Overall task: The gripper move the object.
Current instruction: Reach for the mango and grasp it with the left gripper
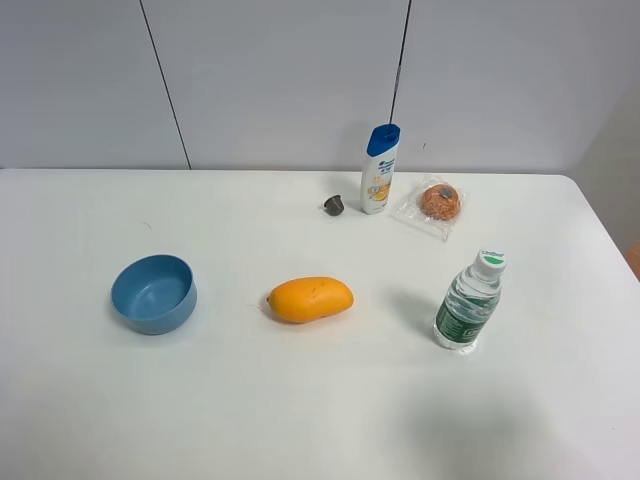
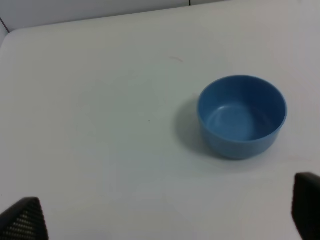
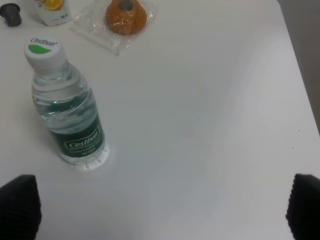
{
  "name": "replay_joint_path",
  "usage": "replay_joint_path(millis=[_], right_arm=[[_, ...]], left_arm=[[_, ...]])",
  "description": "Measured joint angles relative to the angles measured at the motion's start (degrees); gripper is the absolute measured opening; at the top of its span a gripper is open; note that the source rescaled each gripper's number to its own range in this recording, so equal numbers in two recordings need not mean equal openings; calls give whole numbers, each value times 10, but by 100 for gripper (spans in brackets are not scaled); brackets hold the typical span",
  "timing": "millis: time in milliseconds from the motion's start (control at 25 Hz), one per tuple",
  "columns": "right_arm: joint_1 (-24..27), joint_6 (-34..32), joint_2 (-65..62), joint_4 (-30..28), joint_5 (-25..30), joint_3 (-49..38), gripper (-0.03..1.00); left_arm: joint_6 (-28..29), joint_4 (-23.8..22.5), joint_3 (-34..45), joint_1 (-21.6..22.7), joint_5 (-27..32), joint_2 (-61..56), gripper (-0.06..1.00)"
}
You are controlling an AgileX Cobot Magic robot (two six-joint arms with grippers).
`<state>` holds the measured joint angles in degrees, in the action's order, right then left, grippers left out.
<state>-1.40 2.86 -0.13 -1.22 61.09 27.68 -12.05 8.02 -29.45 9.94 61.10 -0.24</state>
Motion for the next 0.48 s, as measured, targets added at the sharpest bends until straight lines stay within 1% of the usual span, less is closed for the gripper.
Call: replay_joint_path(millis=[480], right_arm=[[0, 0, 0, 0, 0, 0, 100]], left_arm=[[0, 0, 0, 0, 0, 0, 100]])
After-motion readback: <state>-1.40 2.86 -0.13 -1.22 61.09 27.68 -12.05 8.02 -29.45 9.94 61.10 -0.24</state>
